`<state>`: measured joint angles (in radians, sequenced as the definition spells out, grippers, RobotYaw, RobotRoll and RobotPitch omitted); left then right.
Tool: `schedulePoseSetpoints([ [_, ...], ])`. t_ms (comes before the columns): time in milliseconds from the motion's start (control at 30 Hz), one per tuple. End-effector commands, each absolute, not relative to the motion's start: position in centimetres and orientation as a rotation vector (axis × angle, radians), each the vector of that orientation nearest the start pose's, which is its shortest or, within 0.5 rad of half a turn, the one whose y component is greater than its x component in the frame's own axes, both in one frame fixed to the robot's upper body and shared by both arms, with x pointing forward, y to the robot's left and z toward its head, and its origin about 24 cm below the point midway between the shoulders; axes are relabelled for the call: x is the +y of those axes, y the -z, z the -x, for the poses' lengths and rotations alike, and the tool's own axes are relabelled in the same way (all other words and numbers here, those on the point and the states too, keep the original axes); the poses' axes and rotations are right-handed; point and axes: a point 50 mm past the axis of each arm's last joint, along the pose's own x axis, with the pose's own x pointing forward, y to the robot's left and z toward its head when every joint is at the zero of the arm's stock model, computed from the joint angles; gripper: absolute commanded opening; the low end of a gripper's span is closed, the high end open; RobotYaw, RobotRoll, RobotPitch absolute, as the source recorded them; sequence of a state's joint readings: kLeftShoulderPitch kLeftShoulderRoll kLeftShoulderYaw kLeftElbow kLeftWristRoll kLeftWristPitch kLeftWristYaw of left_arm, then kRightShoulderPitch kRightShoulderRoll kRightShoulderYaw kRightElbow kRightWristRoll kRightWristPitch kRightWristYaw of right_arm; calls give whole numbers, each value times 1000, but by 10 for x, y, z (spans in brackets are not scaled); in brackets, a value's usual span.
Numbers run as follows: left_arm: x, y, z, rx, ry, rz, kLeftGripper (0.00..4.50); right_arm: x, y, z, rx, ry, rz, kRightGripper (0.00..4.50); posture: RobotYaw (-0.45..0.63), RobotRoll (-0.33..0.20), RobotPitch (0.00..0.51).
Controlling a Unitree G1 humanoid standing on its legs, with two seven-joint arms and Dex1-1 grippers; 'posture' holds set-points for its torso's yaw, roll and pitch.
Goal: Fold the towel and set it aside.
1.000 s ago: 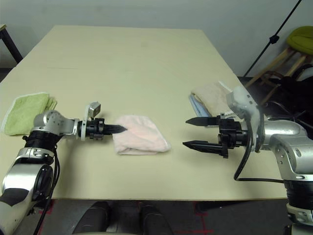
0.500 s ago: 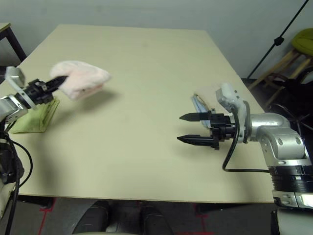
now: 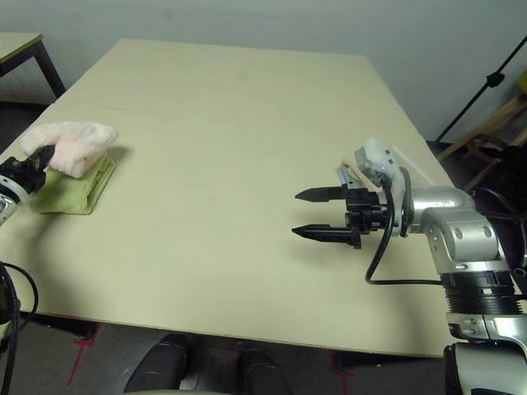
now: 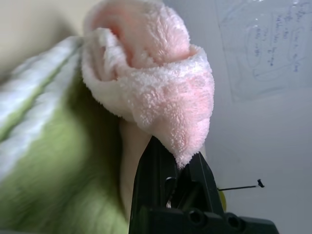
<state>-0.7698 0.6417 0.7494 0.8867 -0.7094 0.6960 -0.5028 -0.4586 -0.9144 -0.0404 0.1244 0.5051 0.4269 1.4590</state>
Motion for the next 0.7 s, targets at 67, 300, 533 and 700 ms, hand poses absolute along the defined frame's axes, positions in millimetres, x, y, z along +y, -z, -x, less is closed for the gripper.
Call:
schedulePoseSetpoints([
  [67, 348, -122, -320, 61, 49, 945, 9, -250, -179, -274, 279, -1305, 271, 4500, 156, 0, 114],
  [300, 342, -122, -312, 35, 52, 969, 9, -245, -176, -277, 267, -1308, 272, 4500, 164, 0, 112],
  [533, 339, -143, -291, 15, 6, 739, 1872, -242, -176, -281, 237, -1297, 287, 4500, 156, 0, 110],
  [700, 315, -186, -265, 55, 93, 402, 3604, -245, -184, -281, 146, -1219, 215, 4500, 181, 0, 104],
])
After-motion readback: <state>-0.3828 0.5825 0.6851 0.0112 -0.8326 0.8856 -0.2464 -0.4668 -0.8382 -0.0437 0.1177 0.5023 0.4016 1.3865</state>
